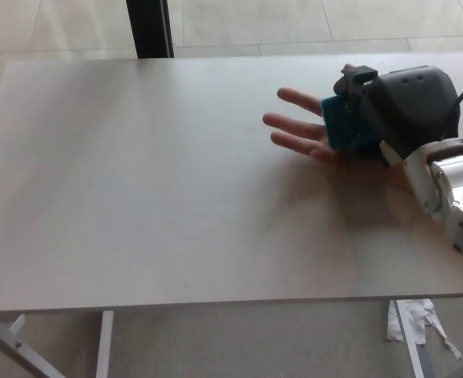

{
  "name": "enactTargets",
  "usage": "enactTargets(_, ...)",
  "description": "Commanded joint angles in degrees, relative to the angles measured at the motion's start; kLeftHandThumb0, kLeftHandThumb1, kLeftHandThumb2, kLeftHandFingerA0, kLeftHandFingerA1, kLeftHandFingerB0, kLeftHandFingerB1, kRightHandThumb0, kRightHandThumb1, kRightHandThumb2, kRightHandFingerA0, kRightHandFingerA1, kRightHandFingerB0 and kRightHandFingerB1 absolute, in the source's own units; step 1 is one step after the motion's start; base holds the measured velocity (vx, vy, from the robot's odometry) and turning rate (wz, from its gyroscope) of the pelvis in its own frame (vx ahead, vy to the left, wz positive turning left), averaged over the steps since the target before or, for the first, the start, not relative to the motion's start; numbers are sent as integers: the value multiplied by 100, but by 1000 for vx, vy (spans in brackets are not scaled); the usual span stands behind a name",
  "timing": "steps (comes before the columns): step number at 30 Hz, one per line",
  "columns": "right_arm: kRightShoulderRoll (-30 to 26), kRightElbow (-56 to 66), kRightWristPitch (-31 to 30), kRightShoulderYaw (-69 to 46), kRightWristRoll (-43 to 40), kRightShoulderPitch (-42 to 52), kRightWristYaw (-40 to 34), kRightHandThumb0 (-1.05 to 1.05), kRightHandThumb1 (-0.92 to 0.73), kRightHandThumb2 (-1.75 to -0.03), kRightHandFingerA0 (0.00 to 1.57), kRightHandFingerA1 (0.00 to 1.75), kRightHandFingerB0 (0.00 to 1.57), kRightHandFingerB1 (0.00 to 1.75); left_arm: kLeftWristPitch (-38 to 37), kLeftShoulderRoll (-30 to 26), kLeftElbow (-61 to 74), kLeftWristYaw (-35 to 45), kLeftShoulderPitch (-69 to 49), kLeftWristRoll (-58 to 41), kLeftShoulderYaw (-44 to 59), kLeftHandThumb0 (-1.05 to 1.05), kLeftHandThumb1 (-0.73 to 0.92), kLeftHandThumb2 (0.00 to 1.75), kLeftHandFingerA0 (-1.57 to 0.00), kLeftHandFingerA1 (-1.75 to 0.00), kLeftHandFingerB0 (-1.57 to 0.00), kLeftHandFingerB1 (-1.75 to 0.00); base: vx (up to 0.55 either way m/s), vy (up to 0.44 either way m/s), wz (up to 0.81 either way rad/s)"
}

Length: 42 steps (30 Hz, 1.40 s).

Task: The robot uses its right hand to pick up a cube kept in the middle of the desk infront of it and hands it to a person

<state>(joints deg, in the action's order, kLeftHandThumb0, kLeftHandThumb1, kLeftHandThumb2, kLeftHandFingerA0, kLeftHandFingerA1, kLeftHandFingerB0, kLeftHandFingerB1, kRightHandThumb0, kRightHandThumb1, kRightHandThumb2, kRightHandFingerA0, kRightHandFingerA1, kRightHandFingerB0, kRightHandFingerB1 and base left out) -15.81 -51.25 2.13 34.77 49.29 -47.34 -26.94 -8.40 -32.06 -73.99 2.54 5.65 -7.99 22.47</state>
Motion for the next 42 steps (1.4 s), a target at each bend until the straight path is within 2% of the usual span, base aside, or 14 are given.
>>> enactTargets(1, -164, -73, -652, 336, 467, -128, 644, -49, -47, -85, 86, 124, 79, 85, -62, -38, -12, -46, -31, -5, 26, -105, 80, 84, -61, -145, -13, -145, 0, 0, 0)
enactTargets(2, -162, -41, -757, 401, 494, -174, 922, -36, -61, -61, 66, 140, 75, 58, -107, -32, 5, -57, -62, 7, 16, -105, 81, 83, -60, -144, -13, -146, 0, 0, 0)
enactTargets(3, -184, 65, -837, 431, 491, -195, 1224, -37, -63, -60, 60, 130, 61, 41, -110, -28, 12, -60, -65, 2, 20, -105, 81, 83, -59, -144, -15, -146, 0, 0, 0)
enactTargets(4, -196, 181, -930, 453, 499, -205, 1480, -52, -56, -57, 35, 58, 40, 32, -110, -29, 11, -41, -74, -10, 31, -105, 81, 83, -55, -146, -10, -146, 0, 0, 0)
enactTargets(6, -189, 301, -1039, 481, 514, -197, 1704, -52, -56, -57, 35, 58, 40, 32, -112, -38, 4, -8, -104, -26, 48, -105, 81, 83, -55, -146, -10, -146, 0, 0, 0)
enactTargets(7, -210, 518, -1137, 484, 513, -204, 2020, -70, -42, -81, 1, 33, 12, 42, -98, -35, 0, -26, -118, -6, 30, -105, 81, 84, -50, -148, -8, -141, 0, 0, 0)
enactTargets(9, -218, 734, -1207, 422, 435, -164, 2255, -82, -47, -85, 0, 15, 9, 31, -126, -16, -4, -65, -147, 5, 26, -105, 82, 82, -53, -151, -18, -126, 0, 0, 0)
enactTargets(10, -226, 866, -1253, 408, 429, -135, 2372, -93, -56, -87, 0, 3, 12, 23, -138, -20, 6, -71, -183, 57, -26, -105, 84, 83, -57, -143, -9, -141, 0, 0, 0)
enactTargets(13, -256, 1072, -1286, 342, 370, -109, 2542, -83, -45, -88, 0, 19, 0, 20, -174, -8, 22, -12, -226, 2, 20, -105, 82, 85, -51, -148, -10, -149, 0, 0, 0)
enactTargets(27, -1637, 4421, -1376, -674, -112, 422, 4456, -95, -56, -94, 0, 11, 0, 0, -166, 0, 21, -36, -301, -32, 63, -105, 84, 83, -56, -146, -7, -140, 0, 0, 0)
enactTargets(32, -2468, 6885, -1422, -2517, -1018, 1796, 4666, -94, -55, -90, 0, 8, 9, 12, -85, -18, 13, -64, -279, -74, 106, -105, 83, 82, -59, -150, -18, -127, 0, 0, 0)
enactTargets(35, -2501, 7875, -1020, -4009, -1275, 2865, 4226, -86, -50, -92, 0, 19, 5, 33, -112, -33, 15, -52, -299, -75, 112, -105, 83, 83, -61, -144, -6, -142, 0, 0, 0)
enactTargets(36, -2432, 8178, -901, -4541, -1282, 3216, 4137, -86, -64, -60, 0, 36, 11, 30, -99, -41, 14, -26, -295, -105, 139, -105, 81, 83, -58, -144, -3, -142, 0, 0, 0)
enactTargets(42, -1691, 9050, -356, -7561, -2138, 4860, 4131, -65, -65, -61, 41, 40, 43, 33, -112, -56, 20, 36, -354, -172, 207, -105, 84, 81, -59, -142, -1, -145, 0, 0, 0)
